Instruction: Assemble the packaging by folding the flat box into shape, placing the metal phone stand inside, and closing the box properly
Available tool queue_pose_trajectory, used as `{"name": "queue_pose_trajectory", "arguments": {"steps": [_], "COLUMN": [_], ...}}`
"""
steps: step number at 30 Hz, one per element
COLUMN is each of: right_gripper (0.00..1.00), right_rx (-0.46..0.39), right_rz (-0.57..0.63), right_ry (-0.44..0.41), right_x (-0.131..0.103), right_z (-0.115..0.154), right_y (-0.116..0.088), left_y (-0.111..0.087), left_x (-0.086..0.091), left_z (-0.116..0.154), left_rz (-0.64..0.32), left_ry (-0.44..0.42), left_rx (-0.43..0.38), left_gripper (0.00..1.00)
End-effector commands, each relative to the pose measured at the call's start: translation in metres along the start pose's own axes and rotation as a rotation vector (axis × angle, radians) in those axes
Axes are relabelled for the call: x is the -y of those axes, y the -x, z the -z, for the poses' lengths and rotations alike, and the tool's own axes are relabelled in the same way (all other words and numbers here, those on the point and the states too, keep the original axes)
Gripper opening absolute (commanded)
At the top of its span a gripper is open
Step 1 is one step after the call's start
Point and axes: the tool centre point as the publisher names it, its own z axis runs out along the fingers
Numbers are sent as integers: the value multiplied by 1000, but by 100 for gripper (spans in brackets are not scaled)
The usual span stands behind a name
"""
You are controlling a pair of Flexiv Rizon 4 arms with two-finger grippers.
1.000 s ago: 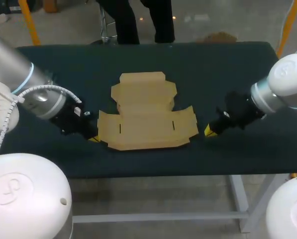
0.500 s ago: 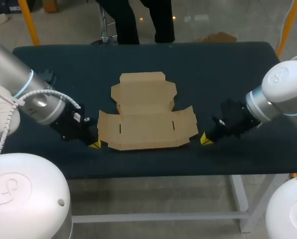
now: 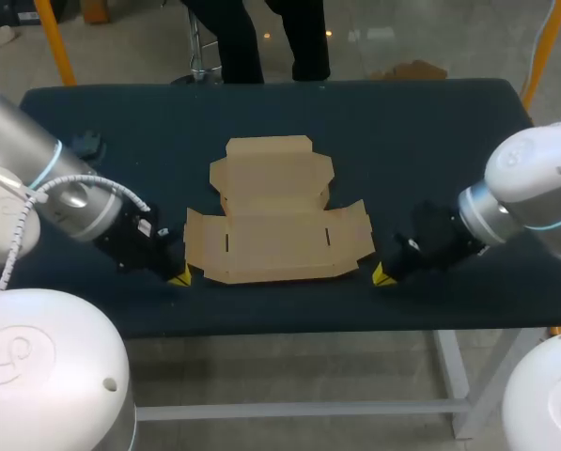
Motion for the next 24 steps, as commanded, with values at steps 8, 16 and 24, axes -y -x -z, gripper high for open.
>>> {"name": "queue_pose_trajectory", "arguments": {"steps": [8, 16, 24], "right_gripper": [0, 0, 0], "right_rx": [-34, -44, -43], "right_rz": [15, 0, -9], "right_ry": [5, 8, 21], "right_x": [-13, -25, -32], "right_z": [-14, -23, -26], "right_y": [1, 2, -3], "left_y": [1, 2, 0], "left_x": [5, 10, 17], "left_z": [-9, -11, -15], "left_rz": [-7, -9, -12], "left_ry": [9, 14, 27], "left_rx": [-11, -12, -12], "left_gripper": [0, 0, 0]}}
